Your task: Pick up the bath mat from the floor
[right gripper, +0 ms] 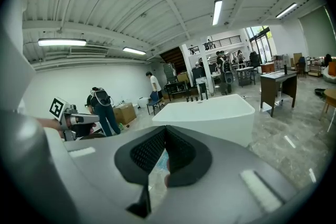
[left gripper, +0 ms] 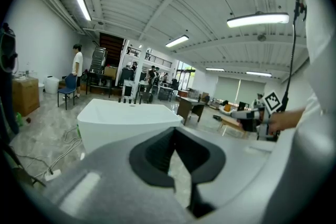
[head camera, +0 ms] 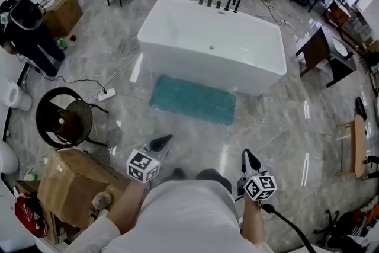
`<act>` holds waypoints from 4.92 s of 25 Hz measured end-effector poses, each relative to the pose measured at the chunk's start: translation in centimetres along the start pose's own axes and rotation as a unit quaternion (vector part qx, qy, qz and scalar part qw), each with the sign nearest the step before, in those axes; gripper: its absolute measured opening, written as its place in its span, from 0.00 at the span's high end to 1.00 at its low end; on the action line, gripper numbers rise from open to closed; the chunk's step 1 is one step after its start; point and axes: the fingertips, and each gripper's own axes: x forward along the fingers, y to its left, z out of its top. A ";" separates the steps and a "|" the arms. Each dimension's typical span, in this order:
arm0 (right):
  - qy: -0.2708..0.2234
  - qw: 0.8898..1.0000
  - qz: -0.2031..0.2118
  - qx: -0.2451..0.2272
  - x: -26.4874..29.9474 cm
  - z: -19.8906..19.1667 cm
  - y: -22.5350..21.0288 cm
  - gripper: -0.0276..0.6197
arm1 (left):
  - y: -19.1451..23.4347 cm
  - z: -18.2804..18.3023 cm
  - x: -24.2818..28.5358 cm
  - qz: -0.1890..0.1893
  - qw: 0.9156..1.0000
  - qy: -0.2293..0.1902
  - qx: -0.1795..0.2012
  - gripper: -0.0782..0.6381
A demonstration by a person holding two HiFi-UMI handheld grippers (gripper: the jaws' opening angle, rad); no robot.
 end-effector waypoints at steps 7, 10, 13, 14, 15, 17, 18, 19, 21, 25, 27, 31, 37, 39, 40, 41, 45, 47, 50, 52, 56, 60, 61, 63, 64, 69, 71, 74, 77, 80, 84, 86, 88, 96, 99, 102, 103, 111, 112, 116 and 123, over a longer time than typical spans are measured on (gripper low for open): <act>0.008 1.000 0.018 -0.009 3.1 0.4 1.7 0.95 | 3.0 0.3 -0.2 0.011 1.000 -0.001 -0.004 0.89; 0.011 1.000 0.020 -0.007 4.1 0.6 1.3 0.95 | 3.7 0.6 0.6 0.013 1.000 0.001 -0.005 0.89; 0.011 1.000 0.020 -0.003 5.4 0.9 0.7 0.95 | 4.5 0.9 1.3 0.017 1.000 0.005 -0.004 0.89; 0.010 1.000 0.021 -0.002 5.9 1.2 0.5 0.95 | 4.8 1.0 1.6 0.019 1.000 0.006 -0.005 0.89; 0.009 1.000 0.022 -0.001 6.4 1.4 0.2 0.95 | 5.0 1.1 2.0 0.021 1.000 0.007 -0.006 0.89; 0.007 1.000 0.026 0.000 7.5 2.0 -0.5 0.95 | 5.4 1.3 2.8 0.021 1.000 0.006 -0.008 0.89; 0.007 1.000 0.029 -0.001 8.1 2.4 -0.9 0.95 | 5.6 1.5 3.4 0.020 1.000 0.005 -0.008 0.89; 0.007 0.999 0.033 -0.002 8.9 2.8 -1.4 0.95 | 5.7 2.0 4.1 0.017 1.000 0.003 -0.008 0.89; 0.011 0.999 0.042 -0.005 10.6 3.7 -2.5 0.95 | 6.1 3.1 5.8 0.014 1.000 -0.004 -0.009 0.89; 0.020 0.998 0.054 -0.011 14.2 5.0 -4.5 0.95 | 7.8 4.4 9.0 0.021 1.000 -0.007 -0.014 0.89; 0.022 0.998 0.058 -0.010 15.9 5.5 -5.6 0.95 | 8.6 4.9 10.6 0.015 1.000 -0.005 -0.017 0.89; 0.031 0.997 0.065 -0.012 19.3 6.9 -8.7 0.95 | 9.4 6.5 14.7 0.005 1.000 -0.008 -0.017 0.89; 0.053 0.993 0.100 -0.018 24.7 9.3 -13.9 0.95 | 11.0 9.1 21.7 0.015 0.999 -0.010 -0.030 0.89; 0.064 0.991 0.114 -0.024 26.7 9.8 -15.7 0.95 | 11.7 9.9 24.2 0.024 0.999 -0.009 -0.031 0.89; 0.068 0.990 0.120 -0.026 27.7 10.1 -16.5 0.95 | 12.2 10.3 25.3 0.029 0.999 -0.007 -0.031 0.89; 0.070 0.989 0.124 -0.025 28.7 10.5 -17.4 0.95 | 12.6 10.5 26.5 0.034 0.999 -0.004 -0.032 0.89; 0.083 0.987 0.137 -0.012 32.2 11.4 -20.8 0.95 | 13.9 11.2 30.6 0.043 0.998 0.011 -0.037 0.89; 0.097 0.985 0.141 -0.017 33.4 11.3 -22.3 0.95 | 14.1 11.3 32.3 0.045 0.998 0.016 -0.040 0.89; 0.111 0.984 0.141 -0.018 35.2 11.1 -23.9 0.95 | 15.1 11.1 34.1 0.053 0.997 0.026 -0.045 0.89; 0.117 0.983 0.140 -0.013 36.4 10.9 -24.3 0.95 | 16.2 11.0 34.7 0.060 0.996 0.032 -0.050 0.89; 0.127 0.983 0.134 -0.003 38.2 10.2 -24.5 0.95 | 18.3 10.7 35.4 0.069 0.995 0.041 -0.054 0.89; 0.131 0.984 0.122 0.002 40.0 9.6 -23.5 0.95 | 21.5 10.7 35.4 0.070 0.995 0.046 -0.049 0.89; 0.132 0.984 0.118 0.002 40.6 9.3 -23.2 0.95 | 22.3 10.7 35.3 0.066 0.995 0.045 -0.051 0.89; 0.134 0.985 0.108 0.002 41.8 9.1 -22.9 0.95 | 23.9 10.8 35.6 0.047 0.996 0.039 -0.058 0.89; 0.134 0.986 0.101 0.004 42.5 9.0 -22.9 0.95 | 24.6 10.9 35.8 0.037 0.997 0.038 -0.058 0.89; 0.126 0.990 0.065 0.011 45.5 8.1 -21.9 0.95 | 29.6 9.4 36.5 0.025 0.997 0.058 -0.043 0.89; 0.125 0.991 0.049 0.010 46.9 7.7 -21.3 0.95 | 31.9 8.6 36.7 0.019 0.996 0.068 -0.047 0.89; 0.124 0.992 0.026 0.010 49.0 7.1 -20.8 0.95 | 34.7 7.6 37.1 -0.004 0.996 0.077 -0.049 0.89; 0.124 0.992 0.005 0.010 51.2 6.2 -20.7 0.95 | 37.6 6.6 37.7 -0.015 0.996 0.080 -0.047 0.89; 0.128 0.992 -0.012 0.011 53.1 5.1 -20.8 0.95 | 40.7 5.7 38.3 -0.012 0.996 0.079 -0.049 0.89; 0.131 0.990 -0.042 0.028 55.6 2.9 -22.3 0.95 | 44.4 3.6 39.7 -0.004 0.995 0.078 -0.061 0.89; 0.132 0.988 -0.071 0.046 56.9 1.3 -24.1 0.95 | 45.8 1.9 41.1 0.000 0.994 0.083 -0.065 0.89; 0.130 0.982 -0.109 0.078 58.0 -0.7 -26.2 0.95 | 46.9 -0.4 42.4 0.004 0.993 0.092 -0.073 0.89; 0.149 0.975 -0.128 0.106 63.0 -9.3 -32.8 0.95 | 50.5 -11.2 47.8 0.045 0.987 0.107 -0.113 0.89; 0.167 0.974 -0.116 0.095 65.2 -13.7 -36.0 0.95 | 52.3 -15.8 50.7 0.059 0.985 0.112 -0.115 0.89; 0.187 0.973 -0.109 0.085 67.3 -18.4 -39.1 0.95 | 53.8 -20.7 53.7 0.067 0.983 0.128 -0.114 0.89; 0.195 0.972 -0.103 0.079 68.1 -20.0 -39.9 0.95 | 54.3 -22.3 54.7 0.068 0.982 0.133 -0.113 0.89; 0.231 0.968 -0.073 0.060 74.3 -33.1 -46.0 0.92 | 59.5 -35.2 61.9 0.077 0.980 0.156 -0.095 0.89; 0.232 0.968 -0.073 0.060 74.9 -34.6 -46.8 0.92 | 60.2 -36.7 62.6 0.076 0.980 0.159 -0.091 0.89; 0.237 0.967 -0.074 0.057 77.4 -40.2 -50.1 0.92 | 63.1 -42.7 65.3 0.068 0.980 0.170 -0.076 0.89; 0.252 0.965 -0.061 0.034 82.1 -48.7 -55.7 0.92 | 69.3 -52.3 69.0 0.067 0.976 0.201 -0.054 0.86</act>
